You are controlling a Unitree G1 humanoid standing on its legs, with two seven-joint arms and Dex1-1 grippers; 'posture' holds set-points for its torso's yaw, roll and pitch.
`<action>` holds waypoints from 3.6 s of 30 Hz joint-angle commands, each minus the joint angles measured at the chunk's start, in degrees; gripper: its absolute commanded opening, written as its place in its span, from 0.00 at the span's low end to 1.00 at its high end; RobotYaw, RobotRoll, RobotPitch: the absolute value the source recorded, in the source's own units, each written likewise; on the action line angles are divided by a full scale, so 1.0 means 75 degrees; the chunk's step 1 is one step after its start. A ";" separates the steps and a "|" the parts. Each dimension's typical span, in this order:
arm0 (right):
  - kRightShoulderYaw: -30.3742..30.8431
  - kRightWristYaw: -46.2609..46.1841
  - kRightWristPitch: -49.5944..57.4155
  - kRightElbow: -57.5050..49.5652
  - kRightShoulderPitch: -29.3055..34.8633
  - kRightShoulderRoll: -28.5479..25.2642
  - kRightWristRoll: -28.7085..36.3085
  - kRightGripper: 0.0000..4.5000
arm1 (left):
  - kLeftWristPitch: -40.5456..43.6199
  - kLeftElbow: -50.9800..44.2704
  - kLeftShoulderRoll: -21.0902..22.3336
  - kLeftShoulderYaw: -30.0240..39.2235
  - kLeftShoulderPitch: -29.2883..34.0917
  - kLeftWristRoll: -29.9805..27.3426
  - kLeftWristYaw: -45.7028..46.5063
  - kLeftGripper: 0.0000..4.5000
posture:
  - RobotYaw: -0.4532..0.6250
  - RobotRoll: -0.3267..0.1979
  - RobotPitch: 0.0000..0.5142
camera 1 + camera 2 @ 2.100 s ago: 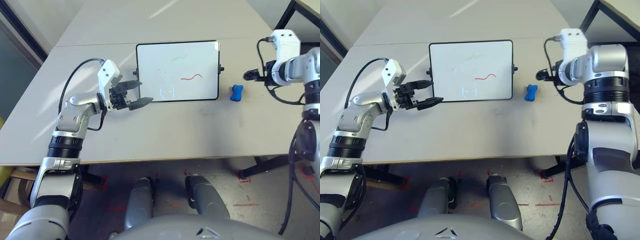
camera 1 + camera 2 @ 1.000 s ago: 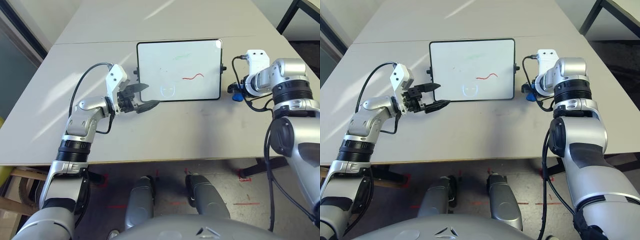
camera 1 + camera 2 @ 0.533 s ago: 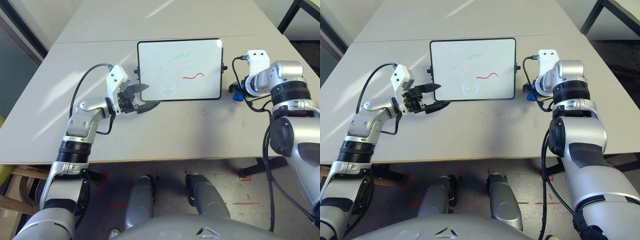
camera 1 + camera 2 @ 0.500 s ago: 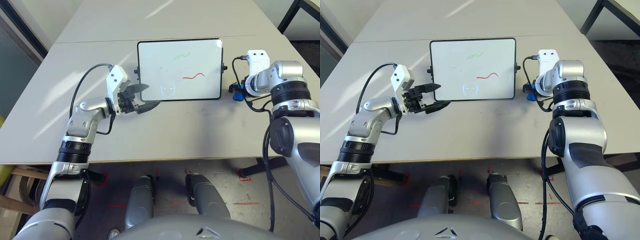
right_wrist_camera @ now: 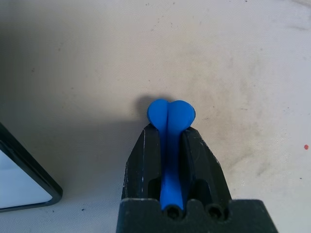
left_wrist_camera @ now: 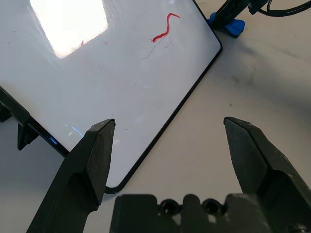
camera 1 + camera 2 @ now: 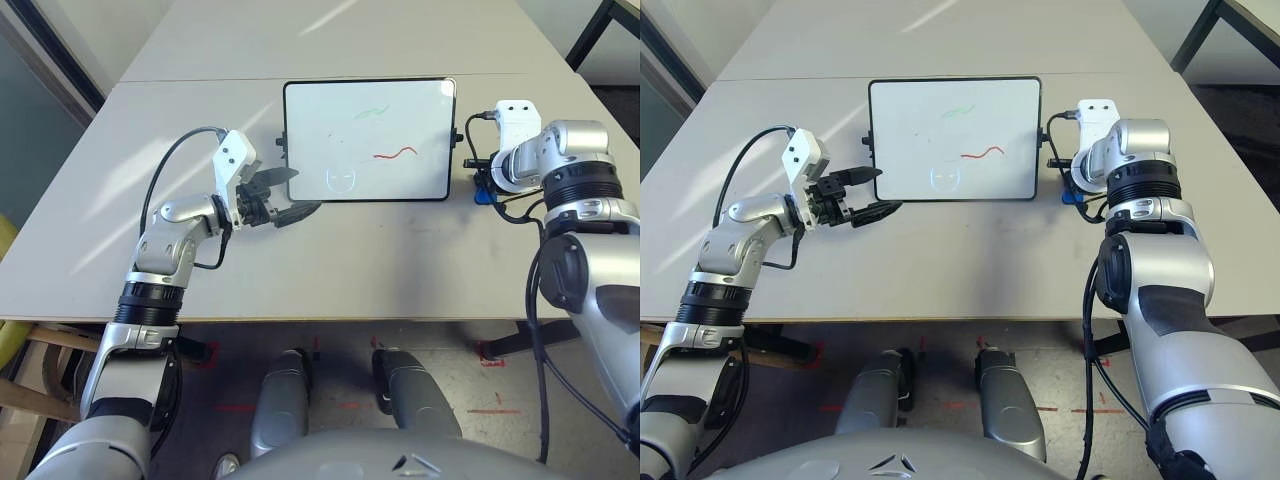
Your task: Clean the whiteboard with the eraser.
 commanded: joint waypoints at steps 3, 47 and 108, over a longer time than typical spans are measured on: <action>0.0057 0.0144 0.0484 -0.0452 0.0283 -0.0173 -0.0019 0.07 | -0.0073 0.0057 0.0040 -0.0090 -0.0071 0.0093 -0.0051 1.00 | 0.25 0.62 0.29; 0.5991 0.6209 -0.4706 -0.5778 0.0813 -0.2175 -0.3775 0.06 | -0.0291 0.0365 0.0039 -0.0099 -0.0300 0.0193 -0.0184 1.00 | 0.25 0.62 0.25; 0.5570 0.6571 -0.6539 -0.2884 0.0385 -0.0320 -0.5272 0.05 | -0.0391 0.0246 0.0106 -0.0005 -0.0024 0.0145 -0.0093 1.00 | 0.29 0.62 0.26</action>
